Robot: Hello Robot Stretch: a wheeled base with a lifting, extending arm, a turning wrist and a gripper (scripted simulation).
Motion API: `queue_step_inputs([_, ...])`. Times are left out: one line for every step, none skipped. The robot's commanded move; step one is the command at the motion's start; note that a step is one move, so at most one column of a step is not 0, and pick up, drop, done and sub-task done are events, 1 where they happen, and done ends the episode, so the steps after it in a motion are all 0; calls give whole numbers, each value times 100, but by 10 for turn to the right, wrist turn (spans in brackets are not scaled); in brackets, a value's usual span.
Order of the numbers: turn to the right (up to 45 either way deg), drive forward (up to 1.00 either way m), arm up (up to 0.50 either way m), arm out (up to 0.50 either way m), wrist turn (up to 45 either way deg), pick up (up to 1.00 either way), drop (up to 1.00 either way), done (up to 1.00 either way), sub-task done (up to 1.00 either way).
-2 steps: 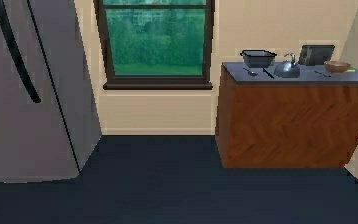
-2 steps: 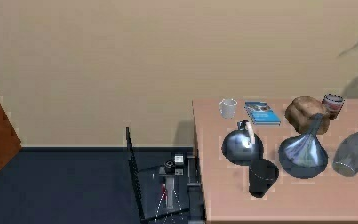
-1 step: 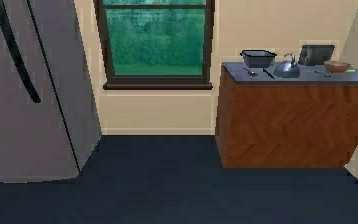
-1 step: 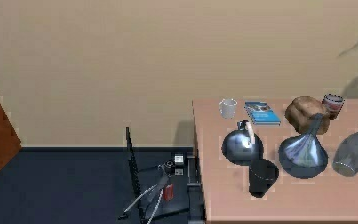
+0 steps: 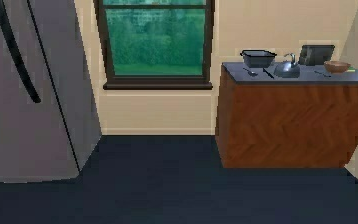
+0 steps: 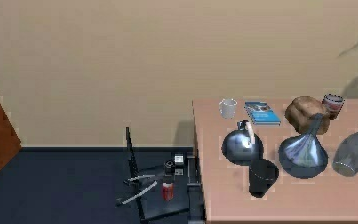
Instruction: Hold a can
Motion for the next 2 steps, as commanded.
queue_step_inputs([0,0,0,0,450,0,0,0,0])
queue_step_inputs([0,0,0,0,360,0,0,0,0])
